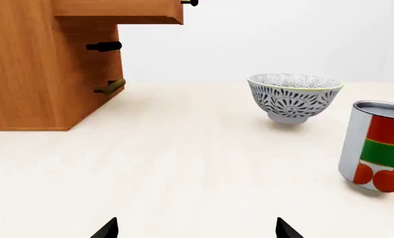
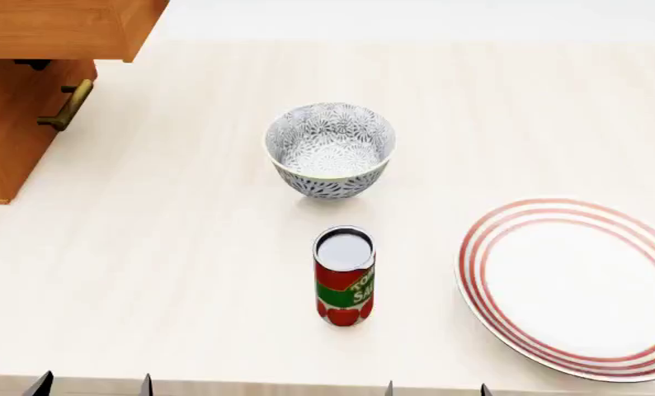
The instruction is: Put the bowl on top of the cabinet.
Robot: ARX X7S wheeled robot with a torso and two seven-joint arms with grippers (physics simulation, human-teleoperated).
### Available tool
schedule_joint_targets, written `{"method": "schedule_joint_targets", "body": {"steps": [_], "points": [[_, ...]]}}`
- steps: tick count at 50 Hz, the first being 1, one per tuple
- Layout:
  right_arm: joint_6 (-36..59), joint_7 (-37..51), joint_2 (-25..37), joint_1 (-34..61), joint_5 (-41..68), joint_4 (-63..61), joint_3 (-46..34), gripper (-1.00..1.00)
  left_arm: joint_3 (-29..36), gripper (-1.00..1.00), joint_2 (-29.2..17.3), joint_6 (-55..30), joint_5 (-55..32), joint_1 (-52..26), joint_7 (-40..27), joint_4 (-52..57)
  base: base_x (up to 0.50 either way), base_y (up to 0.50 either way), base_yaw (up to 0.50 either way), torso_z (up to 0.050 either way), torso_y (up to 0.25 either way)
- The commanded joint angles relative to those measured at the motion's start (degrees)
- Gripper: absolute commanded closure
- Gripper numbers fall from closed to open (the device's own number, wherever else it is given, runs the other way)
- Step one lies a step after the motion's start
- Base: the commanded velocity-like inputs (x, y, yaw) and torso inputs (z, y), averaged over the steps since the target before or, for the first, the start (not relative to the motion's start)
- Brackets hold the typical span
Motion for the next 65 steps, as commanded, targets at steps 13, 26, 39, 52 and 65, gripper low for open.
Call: {"method": "schedule_joint_targets", "body": {"steps": [13,26,39,52,65], "points": [[-0.7,4.6,2.6,0.2,3.1,-0.3,-1.9,-1.00,4.0,-1.00,-2.8,3.2,-3.7,2.3,-2.2,5.2,0.00,0.00,0.00,0.000,0.000],[5.8,8.3,3.9,-2.5,1.9,-19.8,-4.3,-1.00,5.7,-1.00,-5.3,-4.8,-3.4,5.8,-4.2,26.2,0.00,0.00,0.00,0.000,0.000],[20.0,9.3,5.9,-0.8,2.0,-42.1,-6.3,-1.00,6.5,-1.00,-7.4,-19.9,-5.0,4.8,-6.1,51.0,0.00,0.00,0.00,0.000,0.000],[25.9,10.8,7.5,0.9,0.2,-48.6,-8.1,-1.00,6.8,-1.00,-9.3,-25.3,-4.0,3.1,-8.2,58.8,0.00,0.00,0.00,0.000,0.000],[27.2,12.3,8.0,1.3,0.6,-50.4,-7.5,-1.00,7.1,-1.00,-11.4,-25.7,-5.4,2.2,-10.6,59.9,0.44,0.00,0.00,0.000,0.000]]}}
